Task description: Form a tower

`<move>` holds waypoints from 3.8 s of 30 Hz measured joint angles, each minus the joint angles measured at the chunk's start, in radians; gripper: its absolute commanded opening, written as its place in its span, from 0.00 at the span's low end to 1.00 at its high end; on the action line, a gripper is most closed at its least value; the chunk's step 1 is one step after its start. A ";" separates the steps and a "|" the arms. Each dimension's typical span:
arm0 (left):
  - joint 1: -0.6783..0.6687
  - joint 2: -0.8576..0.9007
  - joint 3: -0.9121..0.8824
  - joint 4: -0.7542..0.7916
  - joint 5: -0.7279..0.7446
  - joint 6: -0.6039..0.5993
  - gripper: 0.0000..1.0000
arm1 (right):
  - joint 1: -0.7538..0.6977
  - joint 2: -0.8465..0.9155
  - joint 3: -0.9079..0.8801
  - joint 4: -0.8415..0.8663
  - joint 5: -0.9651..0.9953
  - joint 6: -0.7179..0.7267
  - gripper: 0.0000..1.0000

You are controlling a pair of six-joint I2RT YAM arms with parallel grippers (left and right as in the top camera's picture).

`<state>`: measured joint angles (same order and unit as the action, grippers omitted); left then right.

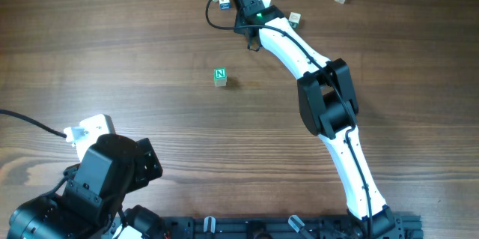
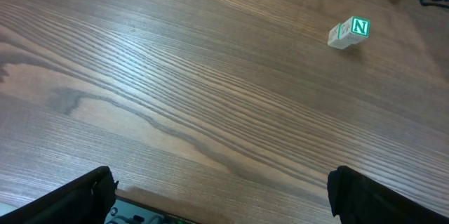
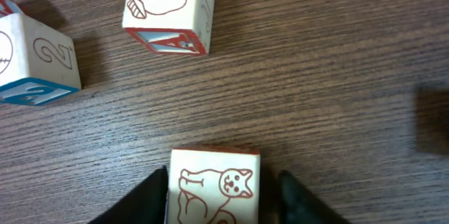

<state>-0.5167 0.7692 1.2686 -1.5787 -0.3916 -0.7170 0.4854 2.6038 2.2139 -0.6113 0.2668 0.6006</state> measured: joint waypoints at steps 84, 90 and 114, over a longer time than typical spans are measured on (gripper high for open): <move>0.000 0.000 0.000 0.000 0.000 0.000 1.00 | 0.283 -0.389 -0.377 -0.194 -0.142 -0.101 0.69; 0.000 0.000 0.000 0.000 0.000 0.000 1.00 | 0.283 -0.389 -0.377 -0.193 -0.128 -0.064 1.00; 0.000 0.000 0.000 0.000 0.000 0.000 1.00 | 0.283 -0.320 -0.387 -0.145 -0.113 -0.014 0.74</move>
<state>-0.5167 0.7692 1.2686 -1.5784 -0.3916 -0.7170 0.7681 2.2833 1.8271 -0.7567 0.1535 0.5865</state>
